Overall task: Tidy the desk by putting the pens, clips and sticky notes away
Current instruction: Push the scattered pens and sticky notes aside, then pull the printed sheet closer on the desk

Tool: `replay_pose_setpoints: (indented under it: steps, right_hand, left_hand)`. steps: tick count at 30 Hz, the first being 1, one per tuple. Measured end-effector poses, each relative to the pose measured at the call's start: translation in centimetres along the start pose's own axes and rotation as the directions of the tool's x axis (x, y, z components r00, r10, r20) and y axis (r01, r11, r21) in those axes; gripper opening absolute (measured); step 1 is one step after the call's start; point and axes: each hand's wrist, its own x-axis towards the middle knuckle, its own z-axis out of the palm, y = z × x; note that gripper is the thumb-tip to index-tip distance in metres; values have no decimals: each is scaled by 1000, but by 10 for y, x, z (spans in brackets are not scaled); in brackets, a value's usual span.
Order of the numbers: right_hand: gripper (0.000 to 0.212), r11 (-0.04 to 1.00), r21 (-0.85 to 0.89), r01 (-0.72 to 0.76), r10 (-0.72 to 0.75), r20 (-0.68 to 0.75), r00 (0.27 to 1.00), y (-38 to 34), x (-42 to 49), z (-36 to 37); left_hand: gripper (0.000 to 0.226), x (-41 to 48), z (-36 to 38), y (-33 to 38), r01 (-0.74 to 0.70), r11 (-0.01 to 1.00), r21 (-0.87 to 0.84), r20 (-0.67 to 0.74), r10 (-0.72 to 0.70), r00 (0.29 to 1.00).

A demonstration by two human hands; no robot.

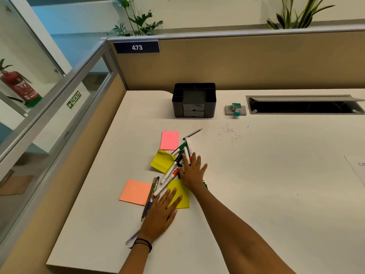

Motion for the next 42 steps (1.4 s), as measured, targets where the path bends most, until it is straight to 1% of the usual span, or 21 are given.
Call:
replay_pose_setpoints:
  steps: [5, 8, 11, 15, 18, 21, 23, 25, 31, 34, 36, 39, 42]
  right_hand:
    - [54, 996, 34, 82, -83, 15, 996, 12, -3, -9]
    - [48, 983, 114, 141, -136, -47, 990, 33, -7, -24]
    - [45, 974, 133, 185, -170, -121, 978, 67, -13, -39]
    - [43, 969, 177, 170, -138, -184, 973, 121, -26, -61]
    - [43, 973, 163, 166, -122, -247, 961, 164, -37, -80]
    - [42, 980, 102, 173, -139, -275, 951, 209, -51, -100]
    - [42, 983, 72, 172, -144, -286, 947, 239, -60, -111]
    - [42, 987, 68, 147, -120, -309, 944, 268, -69, -122]
    - [46, 997, 77, 4, 26, -384, 923, 347, -88, -152]
    - [46, 997, 55, -59, 76, -396, 915, 379, -94, -163]
    - [49, 994, 48, -94, 105, -415, 904, 398, -96, -171]
    - [54, 982, 79, -172, 189, -474, 860, 427, -97, -186]
    - [51, 938, 161, -306, 345, -490, 801, 456, -98, -200]
  left_hand:
    - [51, -3, -4, 4, 13, 999, -38, -37, -14, 999]
    - [53, 5, -11, 15, 25, 998, -57, -69, -28, 997]
    - [55, 26, -18, 37, 8, 998, -66, -79, -13, 997]
    - [56, 61, -21, 77, -18, 997, -71, -63, 13, 998]
    - [59, 88, -15, 106, -40, 996, -79, -58, 35, 998]
    - [66, 115, -7, 133, -42, 995, -90, -22, 40, 999]
    - [59, 130, 3, 148, -28, 995, -97, -24, 26, 999]
    - [50, 143, 13, 158, -7, 991, -135, -29, 3, 1000]
    - [51, 173, 22, 184, 53, 946, -319, -68, -78, 995]
    - [52, 182, 25, 187, 92, 948, -304, -87, -124, 989]
    - [53, 187, 27, 186, 110, 952, -284, -71, -135, 988]
    - [57, 195, 29, 181, 125, 956, -266, -22, -135, 991]
    - [60, 200, 28, 175, 120, 959, -258, 19, -119, 993]
